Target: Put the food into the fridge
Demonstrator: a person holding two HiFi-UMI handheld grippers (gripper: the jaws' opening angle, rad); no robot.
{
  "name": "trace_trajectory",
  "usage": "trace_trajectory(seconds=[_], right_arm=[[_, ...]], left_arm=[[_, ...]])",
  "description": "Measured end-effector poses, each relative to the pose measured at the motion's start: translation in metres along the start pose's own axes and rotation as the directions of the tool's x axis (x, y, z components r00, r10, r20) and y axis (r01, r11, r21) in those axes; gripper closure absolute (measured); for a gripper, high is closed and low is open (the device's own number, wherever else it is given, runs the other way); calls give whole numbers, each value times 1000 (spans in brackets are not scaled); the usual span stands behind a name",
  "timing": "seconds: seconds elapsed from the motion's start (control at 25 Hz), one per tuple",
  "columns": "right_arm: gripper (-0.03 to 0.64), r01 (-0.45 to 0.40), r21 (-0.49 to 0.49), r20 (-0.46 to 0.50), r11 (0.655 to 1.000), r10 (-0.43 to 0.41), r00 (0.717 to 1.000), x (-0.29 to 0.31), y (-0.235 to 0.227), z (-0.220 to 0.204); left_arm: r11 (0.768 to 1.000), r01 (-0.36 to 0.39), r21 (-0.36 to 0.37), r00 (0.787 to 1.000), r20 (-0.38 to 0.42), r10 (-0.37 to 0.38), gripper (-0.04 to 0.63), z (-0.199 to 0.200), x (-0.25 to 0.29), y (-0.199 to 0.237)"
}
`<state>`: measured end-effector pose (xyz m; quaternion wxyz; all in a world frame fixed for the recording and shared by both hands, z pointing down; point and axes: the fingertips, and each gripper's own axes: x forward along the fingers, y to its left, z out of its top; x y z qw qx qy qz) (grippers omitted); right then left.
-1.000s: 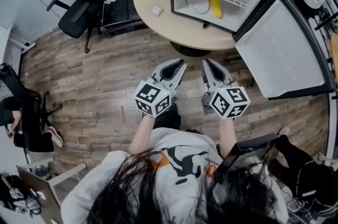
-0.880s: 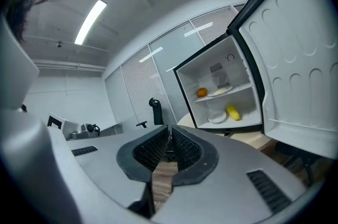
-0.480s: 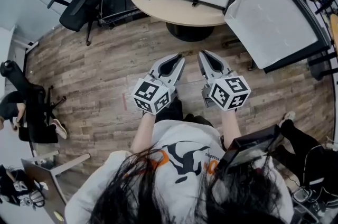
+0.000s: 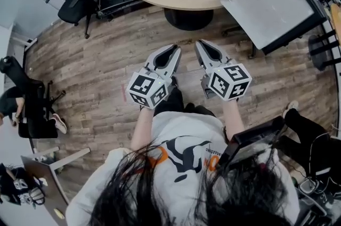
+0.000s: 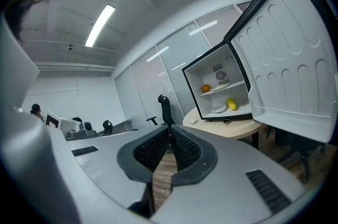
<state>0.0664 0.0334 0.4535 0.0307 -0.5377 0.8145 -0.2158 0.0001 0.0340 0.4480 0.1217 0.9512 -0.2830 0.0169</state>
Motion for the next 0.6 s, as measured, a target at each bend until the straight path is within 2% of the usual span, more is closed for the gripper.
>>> trace_trajectory(seconds=[0.28, 0.6], right_arm=[[589, -7, -4, -6, 1000, 7, 1000, -6, 12, -4], [589, 1, 1, -8, 1000, -1, 1000, -13, 8, -15]], left_arm=[[1000, -14, 0, 1000, 18, 14, 558, 4, -15, -1], [1000, -5, 1, 1000, -4, 5, 558, -13, -19, -10]])
